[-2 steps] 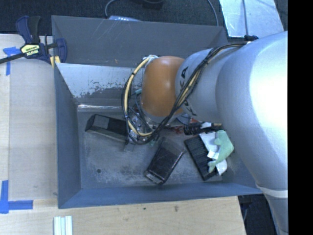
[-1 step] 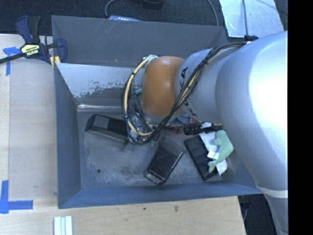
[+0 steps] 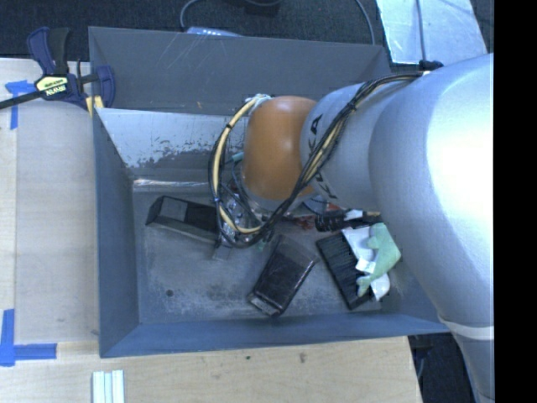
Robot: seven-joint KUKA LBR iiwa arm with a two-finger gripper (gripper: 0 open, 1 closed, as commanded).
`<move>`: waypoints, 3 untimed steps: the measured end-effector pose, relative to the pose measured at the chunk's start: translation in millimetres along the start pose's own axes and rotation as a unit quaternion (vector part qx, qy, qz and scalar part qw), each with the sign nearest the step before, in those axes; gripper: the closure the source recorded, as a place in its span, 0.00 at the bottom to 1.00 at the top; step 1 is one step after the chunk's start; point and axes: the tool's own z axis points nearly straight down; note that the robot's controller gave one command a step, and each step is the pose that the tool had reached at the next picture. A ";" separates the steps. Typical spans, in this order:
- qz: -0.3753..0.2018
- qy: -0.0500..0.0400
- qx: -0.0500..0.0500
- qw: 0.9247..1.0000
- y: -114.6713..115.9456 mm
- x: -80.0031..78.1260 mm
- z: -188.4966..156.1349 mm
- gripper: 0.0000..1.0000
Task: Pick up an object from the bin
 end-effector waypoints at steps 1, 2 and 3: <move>0.000 0.000 0.000 1.000 0.0 0.0 0.0 1.00; 0.000 0.000 0.000 1.000 0.0 0.0 0.0 1.00; 0.000 0.000 0.000 1.000 0.0 0.0 0.0 1.00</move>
Offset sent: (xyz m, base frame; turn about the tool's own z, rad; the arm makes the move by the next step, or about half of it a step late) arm 0.0000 0.0000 0.0000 0.0000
